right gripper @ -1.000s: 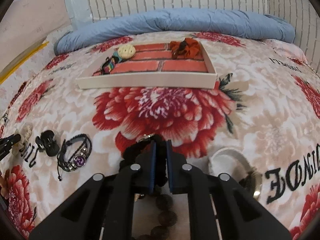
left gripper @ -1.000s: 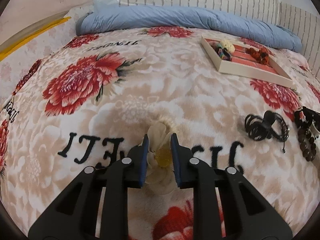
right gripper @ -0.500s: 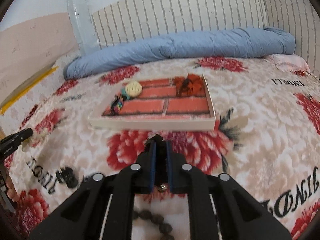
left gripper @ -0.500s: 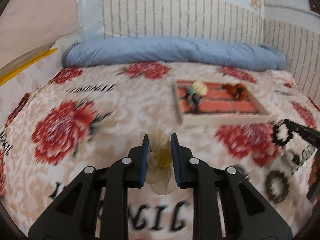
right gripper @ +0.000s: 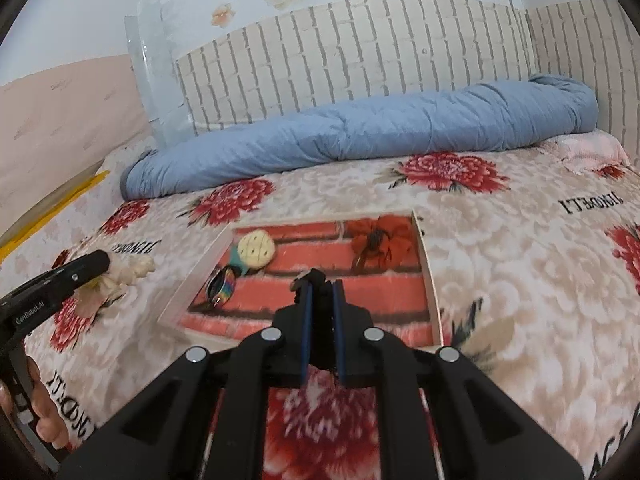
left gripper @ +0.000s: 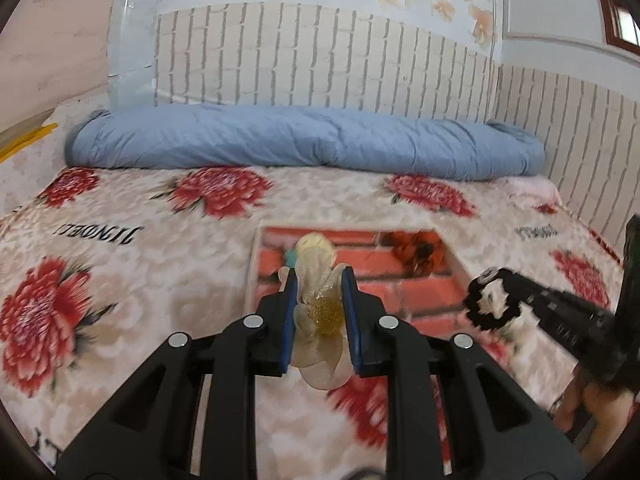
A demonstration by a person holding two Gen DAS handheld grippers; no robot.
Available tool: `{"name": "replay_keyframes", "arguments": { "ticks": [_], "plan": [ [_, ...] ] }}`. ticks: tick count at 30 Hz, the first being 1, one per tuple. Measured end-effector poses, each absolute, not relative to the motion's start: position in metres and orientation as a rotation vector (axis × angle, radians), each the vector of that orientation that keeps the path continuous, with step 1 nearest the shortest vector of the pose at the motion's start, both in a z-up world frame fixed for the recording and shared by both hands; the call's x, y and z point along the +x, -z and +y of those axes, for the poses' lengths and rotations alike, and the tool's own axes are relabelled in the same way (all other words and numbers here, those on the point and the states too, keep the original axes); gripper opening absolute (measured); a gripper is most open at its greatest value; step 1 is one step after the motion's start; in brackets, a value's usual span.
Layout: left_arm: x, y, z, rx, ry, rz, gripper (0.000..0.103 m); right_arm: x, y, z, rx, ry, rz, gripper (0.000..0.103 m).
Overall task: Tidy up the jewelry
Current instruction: 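Carry the flower scrunchie and black hair tie into the tray with both tools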
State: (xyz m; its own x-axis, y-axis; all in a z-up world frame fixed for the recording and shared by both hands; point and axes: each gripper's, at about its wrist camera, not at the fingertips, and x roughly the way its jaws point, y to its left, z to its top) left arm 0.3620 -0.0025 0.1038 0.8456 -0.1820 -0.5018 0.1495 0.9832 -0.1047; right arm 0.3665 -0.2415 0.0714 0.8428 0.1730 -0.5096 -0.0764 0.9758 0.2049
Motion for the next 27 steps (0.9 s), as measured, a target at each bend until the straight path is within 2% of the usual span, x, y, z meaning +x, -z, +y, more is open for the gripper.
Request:
{"name": "replay_keyframes", "arguments": {
  "ticks": [12,16,27],
  "plan": [
    [0.439,-0.102,-0.058,-0.06,0.184,0.524,0.02,0.435,-0.063,-0.246,0.137,-0.047,0.556,0.01],
    [0.464,-0.083,-0.063,-0.119,0.208,0.573,0.02,0.449,-0.043,-0.252,0.135,-0.008,0.591,0.01],
    [0.486,-0.028,-0.077,-0.063,0.198,0.664,0.021,0.469,-0.005,-0.255,0.07,0.084,0.669,0.01]
  ]
}}
